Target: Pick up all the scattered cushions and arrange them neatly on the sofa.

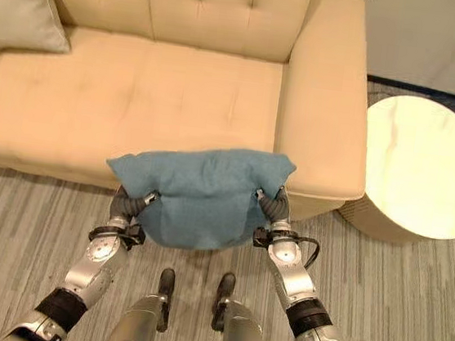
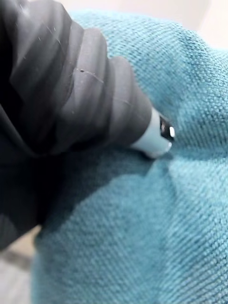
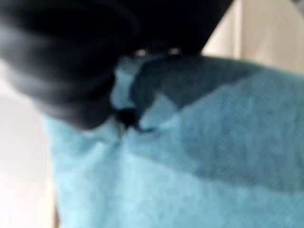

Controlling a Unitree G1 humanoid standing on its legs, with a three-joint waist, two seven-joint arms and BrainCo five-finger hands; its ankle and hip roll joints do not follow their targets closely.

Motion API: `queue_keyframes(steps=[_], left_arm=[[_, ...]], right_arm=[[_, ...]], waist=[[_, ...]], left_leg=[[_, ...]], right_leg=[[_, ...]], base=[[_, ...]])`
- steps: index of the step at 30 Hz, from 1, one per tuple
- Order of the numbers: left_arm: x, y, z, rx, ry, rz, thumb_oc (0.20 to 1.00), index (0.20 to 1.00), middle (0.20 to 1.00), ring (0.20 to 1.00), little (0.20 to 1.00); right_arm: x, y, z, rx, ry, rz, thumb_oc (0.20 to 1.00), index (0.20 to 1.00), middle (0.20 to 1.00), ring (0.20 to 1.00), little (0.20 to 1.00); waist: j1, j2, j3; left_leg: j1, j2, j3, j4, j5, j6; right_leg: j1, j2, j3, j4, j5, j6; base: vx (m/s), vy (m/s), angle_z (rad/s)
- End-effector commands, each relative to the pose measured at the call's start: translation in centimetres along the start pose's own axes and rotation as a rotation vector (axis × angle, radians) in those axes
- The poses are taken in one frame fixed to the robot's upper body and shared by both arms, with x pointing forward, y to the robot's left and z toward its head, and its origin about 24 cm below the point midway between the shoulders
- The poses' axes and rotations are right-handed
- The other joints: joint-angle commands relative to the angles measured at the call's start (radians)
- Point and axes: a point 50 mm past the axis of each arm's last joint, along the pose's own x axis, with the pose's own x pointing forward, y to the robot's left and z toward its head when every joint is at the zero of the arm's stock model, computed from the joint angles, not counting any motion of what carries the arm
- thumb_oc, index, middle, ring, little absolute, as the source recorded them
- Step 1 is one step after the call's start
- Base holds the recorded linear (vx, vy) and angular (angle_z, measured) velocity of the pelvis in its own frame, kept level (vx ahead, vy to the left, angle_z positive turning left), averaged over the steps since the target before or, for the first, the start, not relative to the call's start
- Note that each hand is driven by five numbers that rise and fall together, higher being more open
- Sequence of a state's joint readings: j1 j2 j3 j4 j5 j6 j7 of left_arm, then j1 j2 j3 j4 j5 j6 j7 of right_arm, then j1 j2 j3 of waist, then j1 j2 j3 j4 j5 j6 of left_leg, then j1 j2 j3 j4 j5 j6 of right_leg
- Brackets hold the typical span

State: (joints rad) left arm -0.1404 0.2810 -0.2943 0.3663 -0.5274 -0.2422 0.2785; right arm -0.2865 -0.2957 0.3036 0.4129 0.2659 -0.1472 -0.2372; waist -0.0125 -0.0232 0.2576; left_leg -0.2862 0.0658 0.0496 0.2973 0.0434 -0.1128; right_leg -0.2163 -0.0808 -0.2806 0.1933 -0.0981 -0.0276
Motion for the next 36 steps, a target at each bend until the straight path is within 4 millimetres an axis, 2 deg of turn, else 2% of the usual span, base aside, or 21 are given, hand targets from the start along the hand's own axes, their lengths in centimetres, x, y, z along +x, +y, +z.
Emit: queue_keyframes(steps=[1, 2, 3, 4, 5, 7, 11, 13, 15, 17, 18, 21, 22, 23, 25, 26, 28, 30, 32, 34, 36], left_arm=[[0.2, -2.5, 3.5, -0.082, -0.176, -0.138, 0.2, 0.2, 0.2, 0.2, 0.2], [0.2, -2.5, 3.5, -0.082, -0.176, -0.138, 0.2, 0.2, 0.2, 0.2, 0.2], [-0.4, -1.6, 2.5, -0.051, -0.134, -0.113, 0.2, 0.2, 0.2, 0.2, 0.2], [-0.5, -1.3, 2.4, -0.039, -0.131, -0.106, 0.2, 0.2, 0.2, 0.2, 0.2], [-0.7, -1.0, 2.3, -0.035, -0.124, -0.104, 0.2, 0.2, 0.2, 0.2, 0.2], [-0.9, -0.7, 2.1, -0.027, -0.115, -0.098, 0.2, 0.2, 0.2, 0.2, 0.2], [-1.4, 0.0, 1.8, 0.018, -0.099, -0.102, 0.2, 0.2, 0.2, 0.2, 0.2], [-1.4, -0.1, 1.9, 0.034, -0.099, -0.118, 0.2, 0.2, 0.2, 0.2, 0.2], [-1.3, 0.0, 2.1, 0.054, -0.103, -0.125, 0.2, 0.2, 0.2, 0.2, 0.2], [-1.0, 0.0, 2.6, 0.078, -0.123, -0.123, 0.2, 0.2, 0.2, 0.2, 0.2], [-1.0, 0.0, 2.6, 0.078, -0.123, -0.123, 0.2, 0.2, 0.2, 0.2, 0.2], [-0.8, -0.6, 2.8, 0.068, -0.138, -0.139, 0.2, 0.2, 0.2, 0.2, 0.2], [-0.8, -0.6, 2.8, 0.068, -0.138, -0.139, 0.2, 0.2, 0.2, 0.2, 0.2], [-0.6, -1.1, 3.1, 0.06, -0.151, -0.157, 0.2, 0.2, 0.2, 0.2, 0.2], [-0.3, -1.6, 3.3, 0.054, -0.159, -0.175, 0.2, 0.2, 0.2, 0.2, 0.2], [-0.2, -1.9, 3.3, 0.055, -0.162, -0.185, 0.2, 0.2, 0.2, 0.2, 0.2], [-0.3, -2.4, 3.0, 0.028, -0.152, -0.198, 0.2, 0.2, 0.2, 0.2, 0.2], [-0.4, -2.7, 2.8, 0.025, -0.144, -0.211, 0.2, 0.2, 0.2, 0.2, 0.2], [-0.4, -3.0, 2.5, 0.016, -0.13, -0.224, 0.2, 0.2, 0.2, 0.2, 0.2], [-0.8, -2.9, 2.0, 0.016, -0.102, -0.231, 0.2, 0.2, 0.2, 0.2, 0.2], [-0.8, -3.1, 2.0, 0.022, -0.099, -0.237, 0.2, 0.2, 0.2, 0.2, 0.2]], right_arm=[[0.2, 0.8, 3.8, 0.0, -0.207, 0.074, 0.2, 0.2, 0.2, 0.2, 0.2], [0.2, 0.8, 3.8, 0.0, -0.207, 0.074, 0.2, 0.2, 0.2, 0.2, 0.2], [-0.3, 0.0, 2.7, -0.01, -0.163, 0.045, 0.2, 0.2, 0.2, 0.2, 0.2], [-0.3, 0.0, 2.6, -0.007, -0.155, 0.042, 0.2, 0.2, 0.2, 0.2, 0.2], [-0.4, 0.1, 2.5, -0.005, -0.149, 0.043, 0.2, 0.2, 0.2, 0.2, 0.2], [-0.5, 0.4, 2.5, 0.0, -0.152, 0.052, 0.2, 0.2, 0.2, 0.2, 0.2], [-0.6, 1.4, 2.2, -0.007, -0.138, 0.089, 0.2, 0.2, 0.2, 0.2, 0.2], [-0.7, 1.7, 2.2, 0.007, -0.139, 0.096, 0.2, 0.2, 0.2, 0.2, 0.2], [-0.4, 2.2, 2.7, 0.007, -0.155, 0.11, 0.2, 0.2, 0.2, 0.2, 0.2], [0.0, 2.8, 3.5, 0.017, -0.187, 0.119, 0.2, 0.2, 0.2, 0.2, 0.2], [0.0, 2.8, 3.5, 0.017, -0.188, 0.119, 0.2, 0.2, 0.2, 0.2, 0.2], [0.2, 2.8, 4.1, -0.005, -0.208, 0.128, 0.2, 0.2, 0.2, 0.2, 0.2], [0.2, 2.8, 4.1, -0.005, -0.208, 0.128, 0.2, 0.2, 0.2, 0.2, 0.2], [0.3, 2.3, 4.5, -0.011, -0.224, 0.114, 0.2, 0.2, 0.2, 0.2, 0.2], [0.5, 1.9, 4.5, -0.009, -0.221, 0.104, 0.2, 0.2, 0.2, 0.2, 0.2], [0.6, 1.8, 4.6, -0.009, -0.229, 0.098, 0.2, 0.2, 0.2, 0.2, 0.2], [0.4, 1.0, 4.5, -0.019, -0.224, 0.079, 0.2, 0.2, 0.2, 0.2, 0.2], [0.2, 0.6, 4.3, -0.021, -0.221, 0.07, 0.2, 0.2, 0.2, 0.2, 0.2], [0.0, -0.1, 4.0, -0.019, -0.214, 0.047, 0.2, 0.2, 0.2, 0.2, 0.2], [-0.4, -0.6, 3.4, -0.017, -0.187, 0.039, 0.2, 0.2, 0.2, 0.2, 0.2], [-0.6, -0.7, 3.1, -0.01, -0.179, 0.031, 0.2, 0.2, 0.2, 0.2, 0.2]], waist=[[-0.005, -0.05, -0.099], [-0.004, -0.05, -0.098], [0.03, -0.071, -0.112], [0.043, -0.077, -0.111], [0.052, -0.074, -0.124], [0.056, -0.077, -0.135], [0.086, -0.091, -0.166], [0.095, -0.094, -0.165], [0.089, -0.088, -0.159], [0.072, -0.057, -0.14], [0.073, -0.058, -0.14], [0.054, -0.054, -0.144], [0.053, -0.053, -0.143], [0.036, -0.057, -0.142], [0.021, -0.066, -0.142], [0.018, -0.071, -0.137], [0.008, -0.08, -0.14], [-0.003, -0.081, -0.141], [-0.016, -0.086, -0.13], [-0.013, -0.088, -0.138], [-0.009, -0.096, -0.141]], left_leg=[[-0.015, 0.052, 0.088, 0.006, -0.024, -0.016], [-0.014, 0.052, 0.089, 0.005, -0.024, -0.016], [-0.039, 0.063, 0.152, -0.032, 0.002, -0.012], [-0.057, 0.072, 0.166, -0.017, 0.015, -0.016], [-0.011, 0.079, 0.187, -0.064, 0.012, -0.009], [0.024, 0.078, 0.184, -0.09, 0.013, -0.006], [0.116, 0.038, 0.159, -0.133, -0.05, 0.031], [0.137, 0.022, 0.147, -0.144, -0.076, 0.056], [0.154, 0.017, 0.134, -0.158, -0.092, 0.087], [0.165, 0.024, 0.119, -0.172, -0.101, 0.119], [0.165, 0.023, 0.12, -0.172, -0.101, 0.119], [0.198, -0.011, 0.094, -0.215, -0.102, 0.117], [0.2, -0.011, 0.093, -0.216, -0.103, 0.117], [0.216, -0.032, 0.078, -0.22, -0.118, 0.116], [0.224, -0.057, 0.059, -0.206, -0.141, 0.114], [0.217, -0.069, 0.049, -0.172, -0.162, 0.113], [0.202, -0.082, 0.044, -0.1, -0.196, 0.09], [0.18, -0.075, 0.047, -0.021, -0.21, 0.068], [0.103, -0.021, 0.085, 0.169, -0.17, 0.022], [0.066, 0.017, 0.095, 0.239, -0.169, 0.031], [0.034, 0.015, 0.072, 0.179, -0.192, 0.047]], right_leg=[[0.162, 0.008, -0.018, -0.169, 0.014, 0.107], [0.163, 0.007, -0.018, -0.169, 0.014, 0.107], [0.25, 0.016, -0.032, -0.19, 0.004, 0.116], [0.269, 0.019, -0.032, -0.192, 0.0, 0.115], [0.288, 0.031, -0.031, -0.197, -0.005, 0.118], [0.305, 0.033, -0.035, -0.199, -0.007, 0.124], [0.335, 0.008, -0.014, -0.144, -0.015, 0.155], [0.306, -0.006, -0.003, -0.036, -0.007, 0.175], [0.206, -0.024, 0.024, 0.129, 0.061, 0.214], [0.07, -0.016, 0.072, 0.307, 0.107, 0.241], [0.069, -0.017, 0.073, 0.309, 0.105, 0.241], [0.037, 0.001, 0.095, 0.17, 0.046, 0.199], [0.041, 0.001, 0.093, 0.168, 0.046, 0.199], [0.02, -0.005, 0.111, 0.017, 0.056, 0.185], [0.022, -0.008, 0.14, -0.082, 0.082, 0.188], [0.029, -0.01, 0.15, -0.09, 0.099, 0.194], [0.039, -0.01, 0.152, -0.088, 0.095, 0.175], [0.058, -0.013, 0.13, -0.104, 0.095, 0.165], [0.103, -0.015, 0.097, -0.136, 0.095, 0.141], [0.164, 0.008, 0.085, -0.184, 0.076, 0.119], [0.187, 0.011, 0.089, -0.208, 0.066, 0.124]], base=[[0.14, 0.031, 0.29], [0.21, 0.048, 0.31], [0.25, 0.057, 0.28], [0.33, 0.089, 0.19], [0.2, 0.083, 0.16], [0.18, 0.1, -0.18], [0.18, 0.171, -0.31], [0.09, 0.186, -0.06], [0.04, 0.183, 0.09], [0.02, 0.202, 0.04], [0.07, 0.168, 0.18], [0.15, 0.082, 0.21], [0.22, 0.055, 0.24], [0.24, 0.029, 0.14], [0.25, 0.012, 0.11], [0.17, -0.019, 0.3], [0.23, -0.049, 0.53], [0.15, -0.054, 0.55], [0.09, -0.093, 0.57], [0.17, -0.092, 0.43], [0.19, -0.008, -0.01]])
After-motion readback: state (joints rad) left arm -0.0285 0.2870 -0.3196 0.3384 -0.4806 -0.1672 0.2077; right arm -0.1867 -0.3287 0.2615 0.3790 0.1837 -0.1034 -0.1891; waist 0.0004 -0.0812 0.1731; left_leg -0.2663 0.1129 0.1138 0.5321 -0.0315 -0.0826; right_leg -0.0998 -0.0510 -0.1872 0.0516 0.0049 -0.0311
